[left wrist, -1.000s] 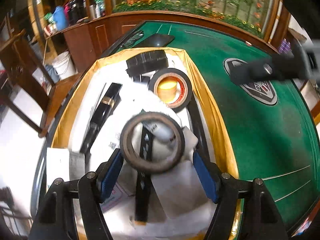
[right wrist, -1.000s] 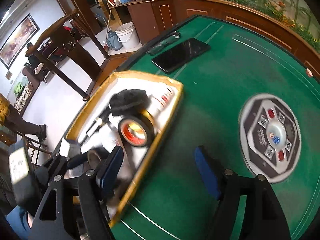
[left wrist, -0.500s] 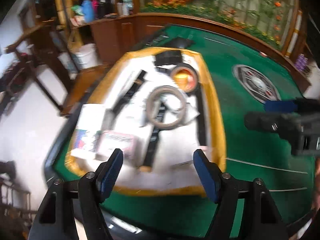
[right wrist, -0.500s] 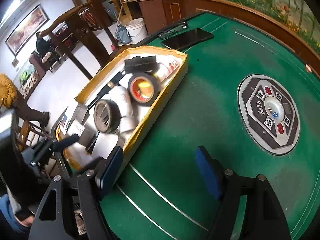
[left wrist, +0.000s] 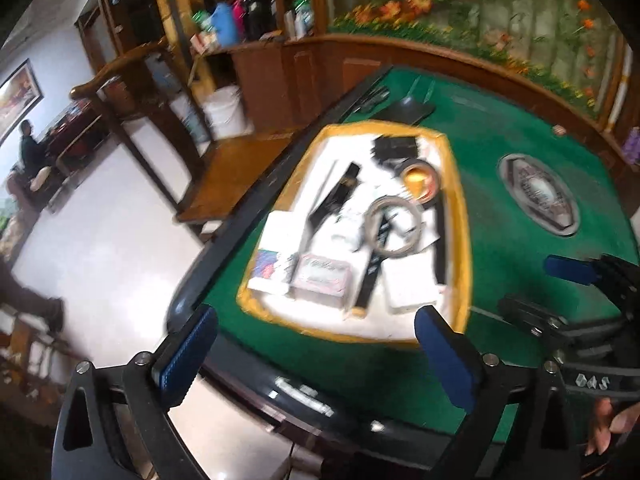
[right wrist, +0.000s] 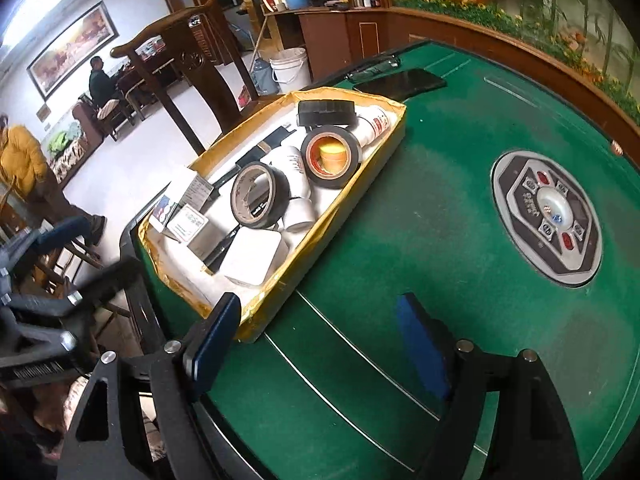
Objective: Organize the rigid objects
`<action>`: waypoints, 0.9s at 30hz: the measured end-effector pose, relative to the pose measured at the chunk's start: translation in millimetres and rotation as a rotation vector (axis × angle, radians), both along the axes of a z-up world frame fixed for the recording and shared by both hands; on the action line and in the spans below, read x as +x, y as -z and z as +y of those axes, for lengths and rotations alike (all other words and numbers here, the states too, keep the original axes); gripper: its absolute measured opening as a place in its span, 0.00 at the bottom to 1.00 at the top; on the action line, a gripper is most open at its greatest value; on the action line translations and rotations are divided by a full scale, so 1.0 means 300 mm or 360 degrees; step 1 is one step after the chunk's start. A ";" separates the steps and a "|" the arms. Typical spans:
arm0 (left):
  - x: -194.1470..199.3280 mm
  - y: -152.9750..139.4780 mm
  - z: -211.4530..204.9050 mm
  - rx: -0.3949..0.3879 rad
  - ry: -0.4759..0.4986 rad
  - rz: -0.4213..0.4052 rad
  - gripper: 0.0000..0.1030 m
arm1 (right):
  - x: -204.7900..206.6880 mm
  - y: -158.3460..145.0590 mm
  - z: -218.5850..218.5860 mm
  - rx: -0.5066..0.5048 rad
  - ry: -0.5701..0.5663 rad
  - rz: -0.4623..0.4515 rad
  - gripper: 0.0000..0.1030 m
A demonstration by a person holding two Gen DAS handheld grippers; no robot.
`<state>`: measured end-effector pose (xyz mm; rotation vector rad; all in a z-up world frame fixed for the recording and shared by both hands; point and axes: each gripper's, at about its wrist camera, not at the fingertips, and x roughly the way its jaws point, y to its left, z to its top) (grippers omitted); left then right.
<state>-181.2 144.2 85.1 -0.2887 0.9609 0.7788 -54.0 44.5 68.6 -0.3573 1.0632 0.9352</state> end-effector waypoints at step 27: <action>-0.105 -0.121 0.053 0.0193 -0.0248 -0.0148 0.96 | -0.097 -0.113 -0.004 0.0028 -0.0188 -0.0324 0.86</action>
